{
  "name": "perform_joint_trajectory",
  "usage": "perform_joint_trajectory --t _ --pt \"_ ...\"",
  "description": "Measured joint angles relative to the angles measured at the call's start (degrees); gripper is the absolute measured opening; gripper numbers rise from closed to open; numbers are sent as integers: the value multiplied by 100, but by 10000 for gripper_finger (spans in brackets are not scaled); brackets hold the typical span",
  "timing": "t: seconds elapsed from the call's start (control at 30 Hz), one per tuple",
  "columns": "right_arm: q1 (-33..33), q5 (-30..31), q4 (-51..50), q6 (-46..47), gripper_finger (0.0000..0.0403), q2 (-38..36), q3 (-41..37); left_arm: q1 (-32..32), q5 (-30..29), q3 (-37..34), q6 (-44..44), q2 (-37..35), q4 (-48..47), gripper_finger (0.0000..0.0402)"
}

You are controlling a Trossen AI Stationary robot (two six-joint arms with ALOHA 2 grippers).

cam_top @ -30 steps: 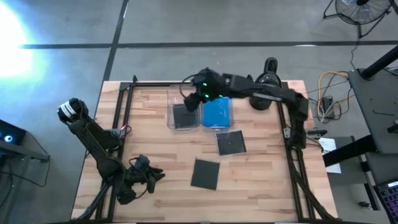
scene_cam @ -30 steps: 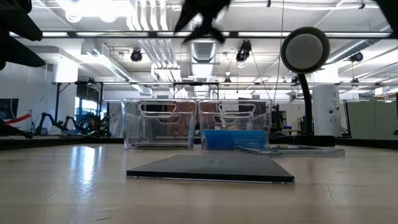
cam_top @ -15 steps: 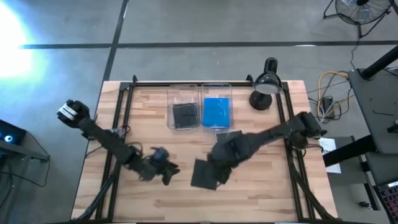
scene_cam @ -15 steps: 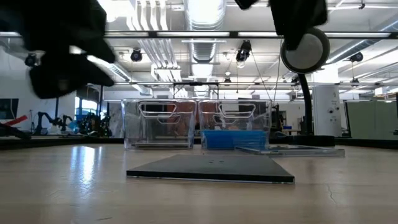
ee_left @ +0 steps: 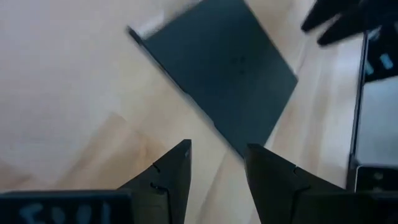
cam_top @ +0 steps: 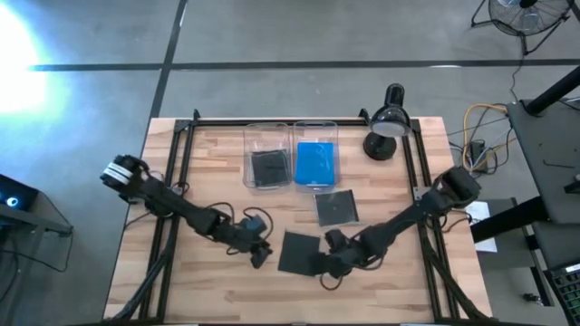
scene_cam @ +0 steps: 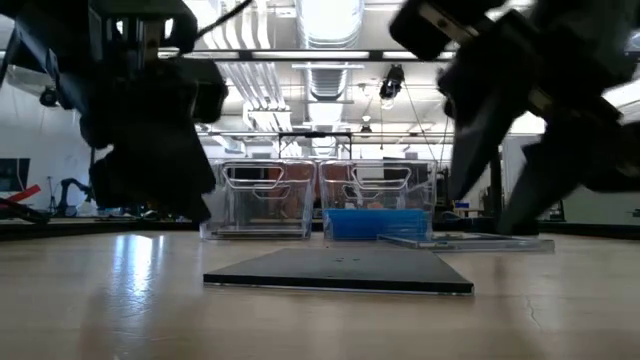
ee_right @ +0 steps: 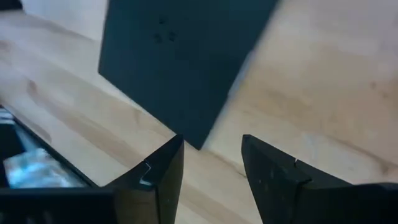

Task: Pick & place jewel cases by type
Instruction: Put the bottom black CD case into the left transparent bin

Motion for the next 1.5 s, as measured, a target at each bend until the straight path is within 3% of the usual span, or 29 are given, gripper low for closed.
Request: perform_joint_trajectory --t 0.2,0.47,0.7,1.0,1.17,1.3,1.5 --pt "11 566 194 367 182 -10 -485 -1 256 454 145 755 -2 128" --pt "-221 596 627 436 209 205 -627 10 685 1015 387 1436 58 128" --pt "-424 533 809 -267 210 311 -366 25 745 1070 546 1474 47 128" --pt "-586 724 1036 -2040 210 59 376 -78 1129 1024 700 1465 -784 128" --pt "-672 593 1024 -3100 210 94 907 -169 1001 1026 714 1470 -874 128" --pt "-718 543 1009 -3086 210 321 1086 -180 855 1015 642 1472 -830 128" --pt "-700 -117 957 -2817 210 933 1289 -182 749 1009 629 1476 -785 128"
